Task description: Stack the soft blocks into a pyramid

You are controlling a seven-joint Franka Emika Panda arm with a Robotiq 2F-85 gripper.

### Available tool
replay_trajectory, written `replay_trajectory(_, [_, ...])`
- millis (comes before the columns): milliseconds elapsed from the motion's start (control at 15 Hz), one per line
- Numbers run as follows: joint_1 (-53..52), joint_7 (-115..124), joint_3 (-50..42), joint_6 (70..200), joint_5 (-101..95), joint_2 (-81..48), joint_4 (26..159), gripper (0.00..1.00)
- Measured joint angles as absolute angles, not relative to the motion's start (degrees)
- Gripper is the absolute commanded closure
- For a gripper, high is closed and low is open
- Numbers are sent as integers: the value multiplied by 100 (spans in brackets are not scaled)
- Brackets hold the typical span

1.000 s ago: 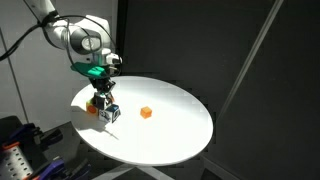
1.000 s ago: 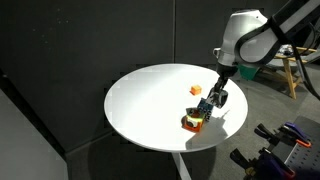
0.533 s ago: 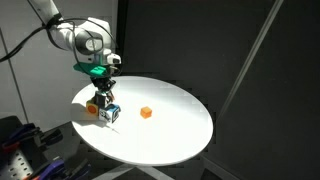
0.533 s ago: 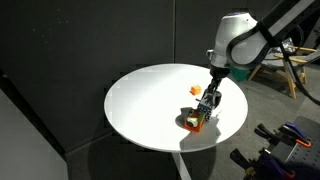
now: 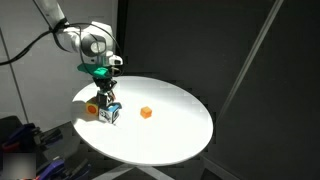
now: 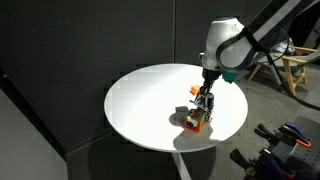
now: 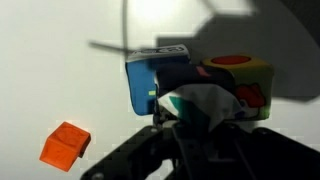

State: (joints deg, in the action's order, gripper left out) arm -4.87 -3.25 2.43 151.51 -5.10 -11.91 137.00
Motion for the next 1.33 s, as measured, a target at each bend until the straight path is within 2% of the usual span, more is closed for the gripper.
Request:
replay_trajectory(67, [-500, -308, 243, 15151, -510, -1252, 13670, 75])
replay_trajectory(200, [-513, -263, 243, 15151, -519, -1354, 13631, 49])
replay_trajectory(333, [-519, -221, 241, 15151, -531, -1428, 13604, 39])
replay_trajectory(600, [-523, -181, 224, 15151, -551, -1469, 13555, 5])
replay_trajectory(667, [-523, -173, 211, 15151, -551, -1472, 13555, 1])
replay_trajectory(1333, [-520, 525, -88, 14935, -551, -1388, 13633, 0])
